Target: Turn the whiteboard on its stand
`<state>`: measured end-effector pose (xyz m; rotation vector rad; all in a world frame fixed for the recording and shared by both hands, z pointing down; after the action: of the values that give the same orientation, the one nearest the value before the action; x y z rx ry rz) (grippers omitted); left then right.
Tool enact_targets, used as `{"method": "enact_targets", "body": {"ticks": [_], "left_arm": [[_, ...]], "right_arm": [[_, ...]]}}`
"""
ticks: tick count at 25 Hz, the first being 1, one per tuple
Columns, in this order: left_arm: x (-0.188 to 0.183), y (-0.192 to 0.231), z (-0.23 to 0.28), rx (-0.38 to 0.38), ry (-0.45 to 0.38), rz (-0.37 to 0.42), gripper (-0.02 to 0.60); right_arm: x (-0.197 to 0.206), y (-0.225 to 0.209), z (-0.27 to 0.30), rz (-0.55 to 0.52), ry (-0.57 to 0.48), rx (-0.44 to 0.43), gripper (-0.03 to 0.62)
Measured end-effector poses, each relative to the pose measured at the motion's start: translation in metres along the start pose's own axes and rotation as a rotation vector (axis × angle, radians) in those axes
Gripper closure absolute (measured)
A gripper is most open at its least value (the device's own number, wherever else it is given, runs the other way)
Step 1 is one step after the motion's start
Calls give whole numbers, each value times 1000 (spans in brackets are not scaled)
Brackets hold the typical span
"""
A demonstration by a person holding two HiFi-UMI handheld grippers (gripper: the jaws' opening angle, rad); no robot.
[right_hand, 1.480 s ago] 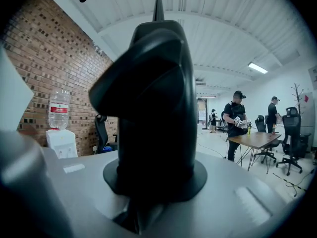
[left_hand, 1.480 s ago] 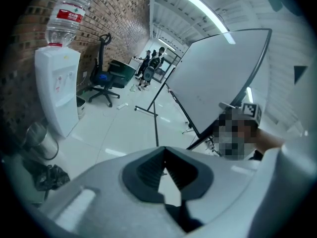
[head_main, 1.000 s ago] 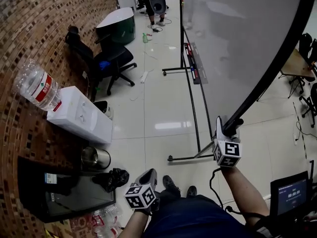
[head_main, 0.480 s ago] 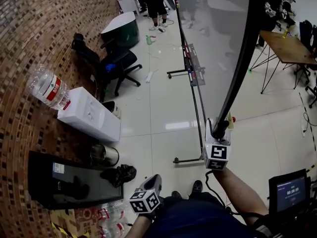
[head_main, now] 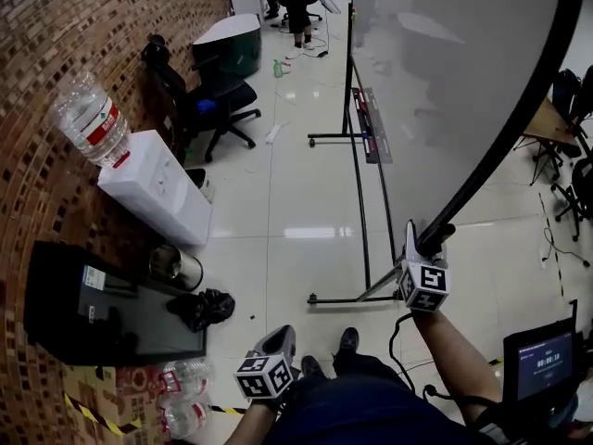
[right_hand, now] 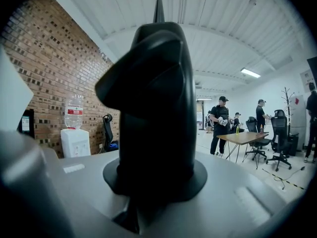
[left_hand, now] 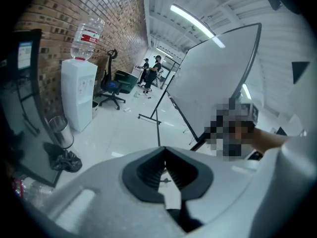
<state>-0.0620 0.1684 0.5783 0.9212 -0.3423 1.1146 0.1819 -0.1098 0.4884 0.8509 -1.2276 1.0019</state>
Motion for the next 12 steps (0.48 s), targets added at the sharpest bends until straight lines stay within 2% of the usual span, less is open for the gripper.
{"method": "enact_targets", "body": {"ticks": [5,8,12], "left_arm": [[43,15,-23,25,52,-47,575],[49,19,-36,27,59,-41,575],[45,18,-55,-2,23,-26,575]], "right_arm": [[-3,4,-28,1,-7,-3,499],[-5,8,-43,2,-11,-8,499],[1,11,-63,-3,-6,-11,497]]}}
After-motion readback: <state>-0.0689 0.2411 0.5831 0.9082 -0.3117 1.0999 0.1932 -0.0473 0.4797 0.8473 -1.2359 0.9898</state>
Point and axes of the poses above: the fingertips, and each gripper's own axes: z forward along the fingers, y to its left, x out of its underside, the point moved 2 cm from there along -z, backward along the fingers, and after that the axes turned 2 degrees about y, right-handed, at the moved point
